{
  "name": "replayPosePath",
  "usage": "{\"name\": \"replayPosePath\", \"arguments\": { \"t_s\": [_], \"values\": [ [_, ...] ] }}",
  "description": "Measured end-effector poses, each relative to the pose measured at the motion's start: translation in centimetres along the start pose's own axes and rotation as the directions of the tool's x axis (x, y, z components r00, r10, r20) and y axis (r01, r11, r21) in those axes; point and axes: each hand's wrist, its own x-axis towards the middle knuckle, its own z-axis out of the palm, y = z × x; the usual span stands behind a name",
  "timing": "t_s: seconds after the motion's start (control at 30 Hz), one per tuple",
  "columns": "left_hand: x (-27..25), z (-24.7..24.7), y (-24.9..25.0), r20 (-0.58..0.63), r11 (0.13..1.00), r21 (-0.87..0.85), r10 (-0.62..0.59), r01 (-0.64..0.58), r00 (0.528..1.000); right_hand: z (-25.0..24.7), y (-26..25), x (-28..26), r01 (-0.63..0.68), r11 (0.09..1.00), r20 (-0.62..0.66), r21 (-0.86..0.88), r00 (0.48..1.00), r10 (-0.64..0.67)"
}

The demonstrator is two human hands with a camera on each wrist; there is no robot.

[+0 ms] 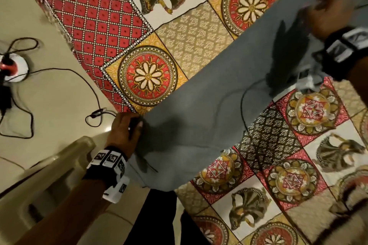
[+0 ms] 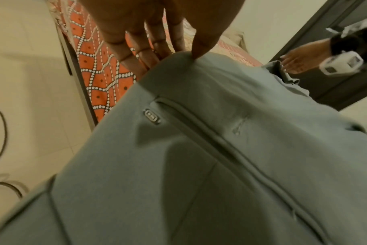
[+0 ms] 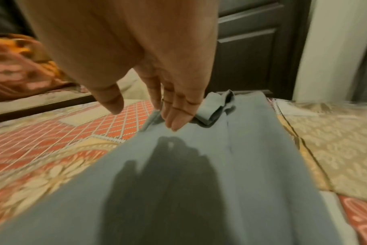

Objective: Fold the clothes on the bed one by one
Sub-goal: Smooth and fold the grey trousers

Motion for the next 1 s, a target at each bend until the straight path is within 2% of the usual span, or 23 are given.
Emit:
{"name": "replayPosePath", "arguments": {
  "t_s": [0.03, 0.07, 0.1, 0.17, 0.2, 0.27, 0.3, 0.33, 0.4, 0.47, 0.5, 0.57, 0.6, 0.67, 0.7, 0.73, 0.8, 0.9, 1.0],
  "values": [
    [0.2, 0.2, 0.0, -0.004, 1.000, -0.002, 0.005, -0.005, 1.000, 0.2, -1.4, -3.1, 0.001, 1.000, 0.000, -0.018, 1.000, -0.001],
    [0.4, 0.5, -0.1, -0.005, 1.000, 0.003, 0.006, -0.006, 1.000, 0.7, -2.4, -6.6, 0.057, 0.997, 0.009, -0.055, 0.998, -0.057],
    [0.7, 0.8, -0.2, -0.004, 1.000, 0.008, 0.002, -0.002, 1.000, 1.3, -2.6, -9.7, 0.178, 0.980, 0.042, -0.093, 0.984, -0.175],
    [0.9, 1.3, -0.7, -0.033, 1.000, 0.026, 0.004, -0.003, 0.999, 3.4, -2.1, -16.7, 0.389, 0.911, 0.182, -0.134, 0.914, -0.363],
    [1.0, 1.5, -0.8, -0.058, 1.000, 0.022, 0.014, -0.013, 0.998, 4.6, -2.1, -19.9, 0.468, 0.873, 0.261, -0.141, 0.868, -0.423],
    [1.0, 1.9, -1.0, -0.108, 0.999, -0.030, 0.028, -0.032, 0.994, 7.0, -0.2, -25.8, 0.560, 0.817, 0.339, -0.139, 0.802, -0.491],
    [0.8, 2.0, -0.9, -0.134, 0.997, -0.067, 0.024, -0.033, 0.991, 7.7, 1.0, -28.4, 0.521, 0.843, 0.354, -0.130, 0.819, -0.452],
    [0.7, 1.9, -0.6, -0.155, 0.995, -0.097, 0.011, -0.027, 0.988, 8.7, 2.5, -30.4, 0.434, 0.895, 0.345, -0.098, 0.859, -0.379],
    [0.1, 1.9, 0.2, -0.203, 0.996, -0.079, 0.015, -0.031, 0.979, 9.5, 4.5, -34.1, 0.203, 0.979, 0.279, -0.027, 0.942, -0.187],
    [-0.8, 2.3, 1.3, -0.281, 0.995, 0.094, 0.067, -0.042, 0.957, 10.1, 4.3, -37.6, 0.006, 0.993, 0.203, 0.119, 0.979, -0.030],
    [-1.5, 2.4, 2.0, -0.307, 0.983, 0.179, 0.094, -0.039, 0.947, 10.4, 3.4, -39.4, -0.119, 0.959, 0.198, 0.257, 0.978, 0.068],
    [-3.9, 3.2, 3.7, -0.291, 0.971, 0.228, 0.142, -0.076, 0.946, 11.0, 1.1, -43.0, -0.322, 0.812, 0.198, 0.487, 0.946, 0.256],
    [-5.4, 3.9, 4.3, -0.228, 0.974, 0.208, 0.142, -0.094, 0.963, 11.4, 0.4, -44.5, -0.408, 0.725, 0.219, 0.555, 0.912, 0.345],
    [-8.7, 5.9, 5.1, -0.027, 0.980, 0.177, 0.091, -0.085, 0.996, 12.2, 0.2, -46.9, -0.551, 0.583, 0.287, 0.597, 0.825, 0.487],
    [-10.3, 7.0, 5.1, 0.075, 0.978, 0.185, 0.082, -0.094, 0.994, 12.3, 0.3, -47.5, -0.609, 0.536, 0.321, 0.585, 0.781, 0.536],
    [-11.8, 8.1, 4.6, 0.170, 0.969, 0.207, 0.100, -0.135, 0.980, 12.7, 0.6, -47.9, -0.636, 0.490, 0.338, 0.596, 0.752, 0.566],
    [-14.1, 10.2, 3.1, 0.288, 0.945, 0.256, 0.127, -0.204, 0.949, 13.4, 1.5, -47.3, -0.624, 0.464, 0.324, 0.629, 0.753, 0.573],
    [-15.5, 11.6, 1.0, 0.271, 0.910, 0.278, 0.231, -0.306, 0.934, 13.2, 2.5, -43.9, -0.536, 0.506, 0.248, 0.676, 0.812, 0.528],
    [-15.6, 12.2, 0.0, 0.222, 0.906, 0.267, 0.275, -0.329, 0.935, 12.0, 2.1, -39.6, -0.503, 0.492, 0.246, 0.711, 0.833, 0.495]
  ]
}}
